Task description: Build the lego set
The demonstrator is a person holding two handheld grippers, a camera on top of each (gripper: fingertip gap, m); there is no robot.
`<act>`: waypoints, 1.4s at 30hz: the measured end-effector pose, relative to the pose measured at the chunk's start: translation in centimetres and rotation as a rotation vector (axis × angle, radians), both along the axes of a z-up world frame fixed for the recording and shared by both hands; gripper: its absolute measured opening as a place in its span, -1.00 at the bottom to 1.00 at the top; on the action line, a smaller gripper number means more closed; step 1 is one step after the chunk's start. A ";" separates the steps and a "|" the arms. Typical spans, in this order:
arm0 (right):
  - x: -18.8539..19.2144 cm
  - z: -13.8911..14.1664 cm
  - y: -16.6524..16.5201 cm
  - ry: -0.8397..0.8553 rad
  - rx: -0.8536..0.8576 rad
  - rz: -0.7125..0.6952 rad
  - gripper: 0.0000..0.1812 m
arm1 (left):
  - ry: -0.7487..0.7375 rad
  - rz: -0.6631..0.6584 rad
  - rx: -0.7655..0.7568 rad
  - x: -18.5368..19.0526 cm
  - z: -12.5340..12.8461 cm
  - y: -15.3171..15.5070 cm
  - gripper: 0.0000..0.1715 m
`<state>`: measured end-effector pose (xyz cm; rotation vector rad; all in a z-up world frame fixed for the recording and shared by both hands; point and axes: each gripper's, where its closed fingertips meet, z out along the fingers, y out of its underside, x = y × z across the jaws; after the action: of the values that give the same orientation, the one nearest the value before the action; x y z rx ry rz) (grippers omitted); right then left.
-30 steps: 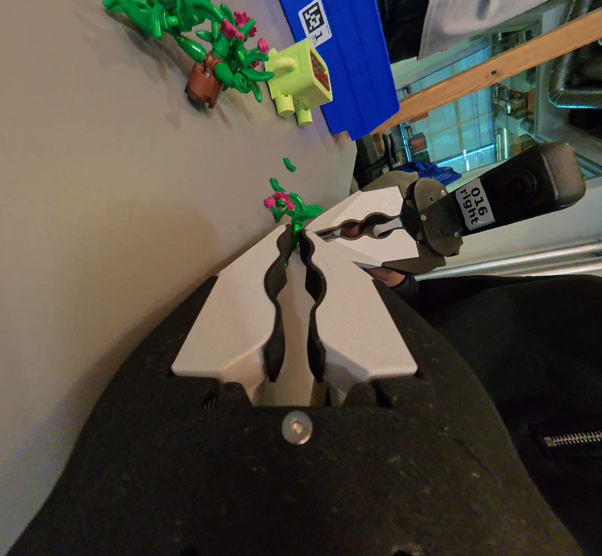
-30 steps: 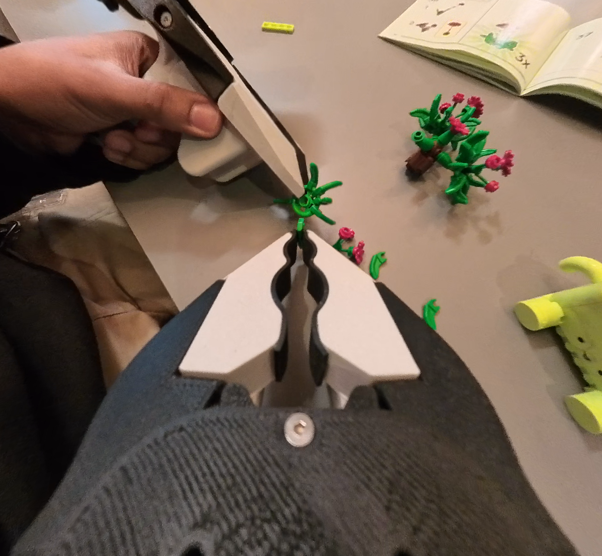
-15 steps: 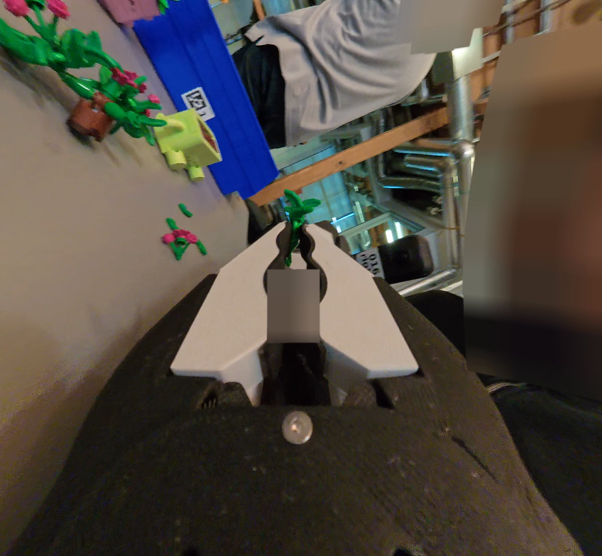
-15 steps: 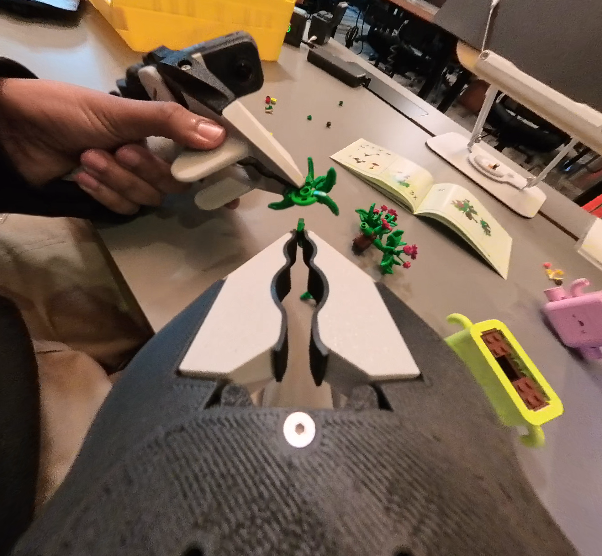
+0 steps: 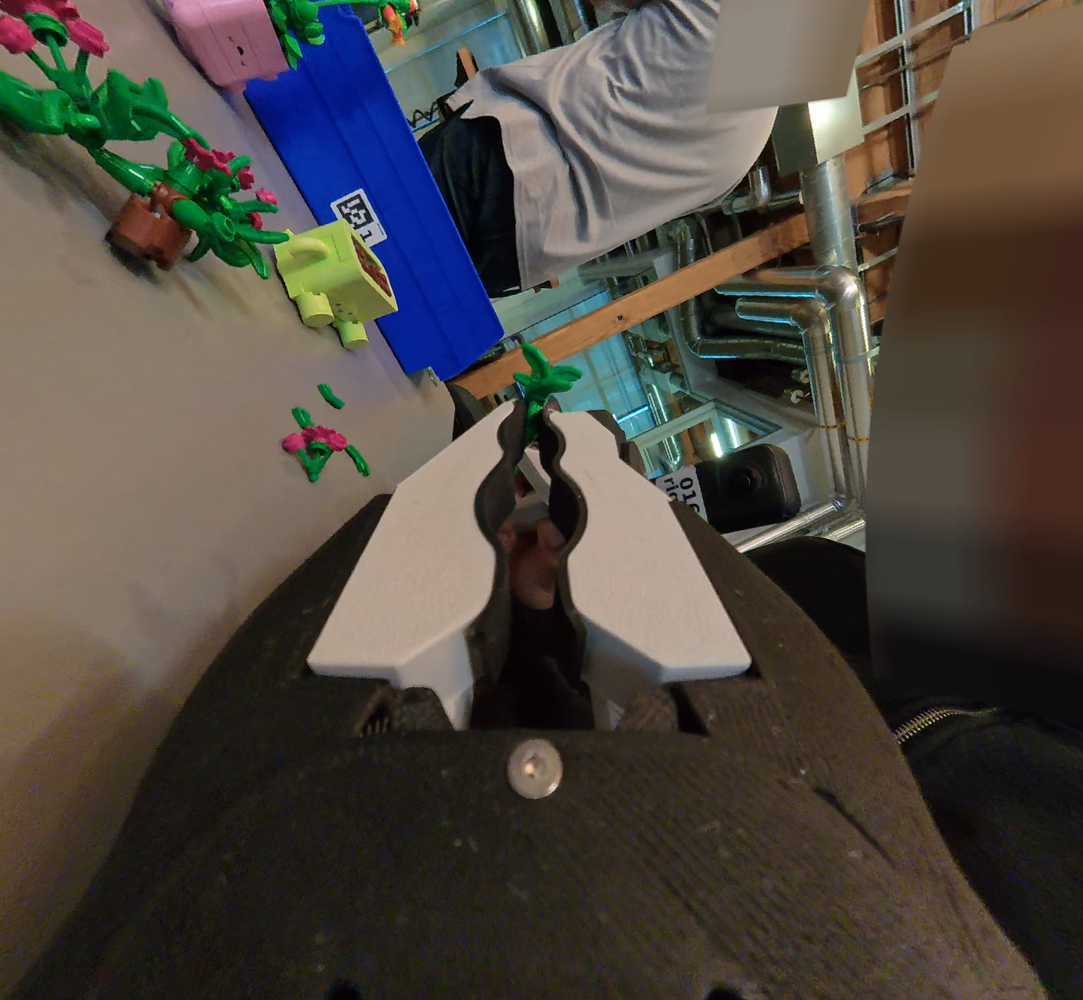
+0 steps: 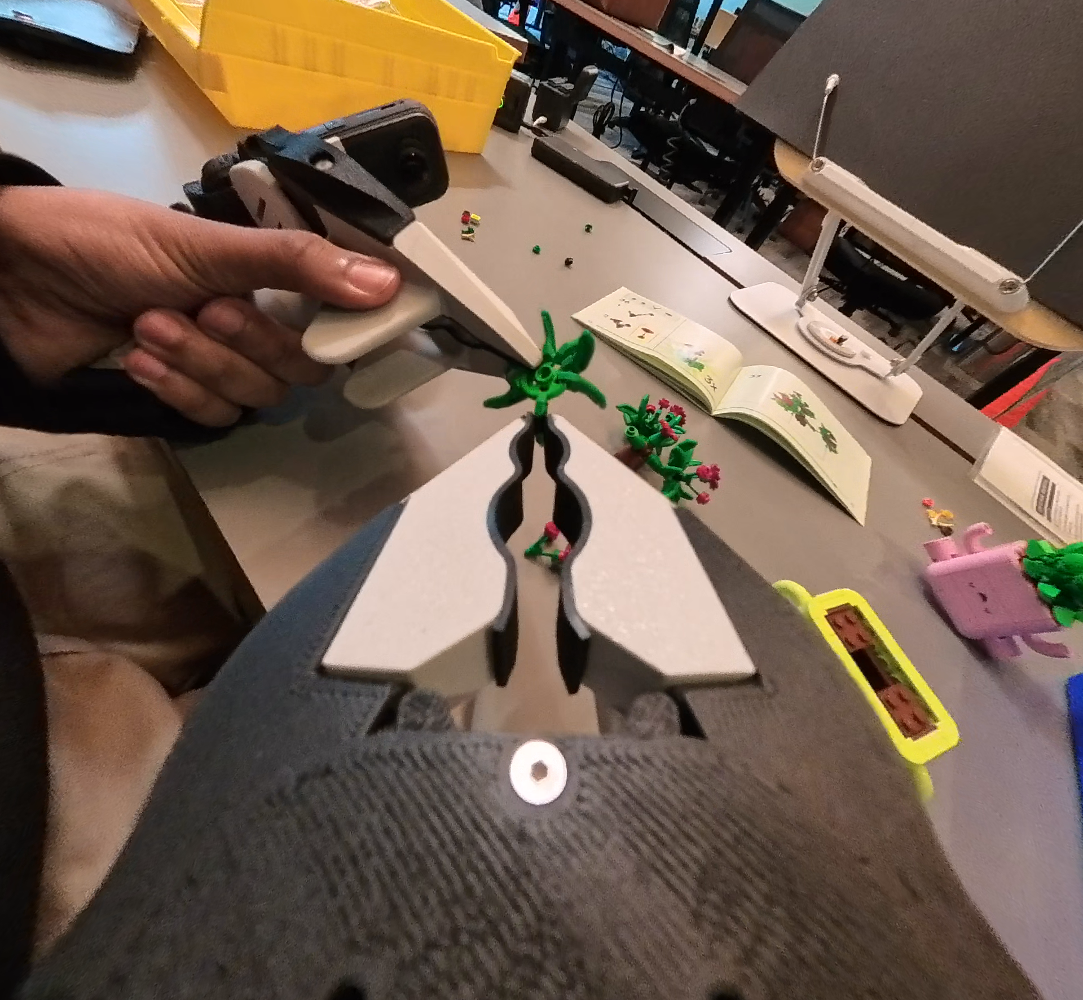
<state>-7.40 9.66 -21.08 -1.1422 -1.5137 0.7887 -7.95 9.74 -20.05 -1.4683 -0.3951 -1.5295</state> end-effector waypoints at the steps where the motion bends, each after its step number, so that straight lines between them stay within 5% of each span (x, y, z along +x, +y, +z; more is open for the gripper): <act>1: 0.0 0.0 0.0 -0.003 0.008 -0.002 -1.00 | 0.004 -0.001 -0.001 0.0 0.0 0.0 -0.95; 15: 0.1 0.1 -0.4 0.009 0.057 0.019 -1.00 | -0.012 -0.055 0.053 0.6 0.7 -0.1 -0.91; 23: 0.0 -0.2 -0.5 0.006 0.033 0.033 -0.99 | 0.033 0.025 0.054 -0.1 0.6 0.3 -0.97; 29: 1.0 -7.3 0.3 -0.435 -0.203 0.054 -0.99 | -0.039 0.135 0.065 -3.0 0.9 -0.1 -0.99; 31: 1.1 -8.2 -0.1 -0.462 -0.301 0.065 -0.99 | -0.026 0.136 0.060 -3.0 0.9 0.0 -0.99; 37: 0.8 -6.8 0.2 -0.389 -0.420 0.068 -0.80 | -0.019 0.117 0.057 -2.6 0.8 0.0 -0.98; 42: 0.3 -0.9 0.0 -0.046 -0.678 0.182 -0.76 | 0.005 0.083 0.064 -1.6 0.8 -0.2 -0.98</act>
<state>-7.07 9.67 -21.93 -1.5247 -1.4373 1.4799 -9.55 9.53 -19.20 -1.3893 -0.3949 -1.4594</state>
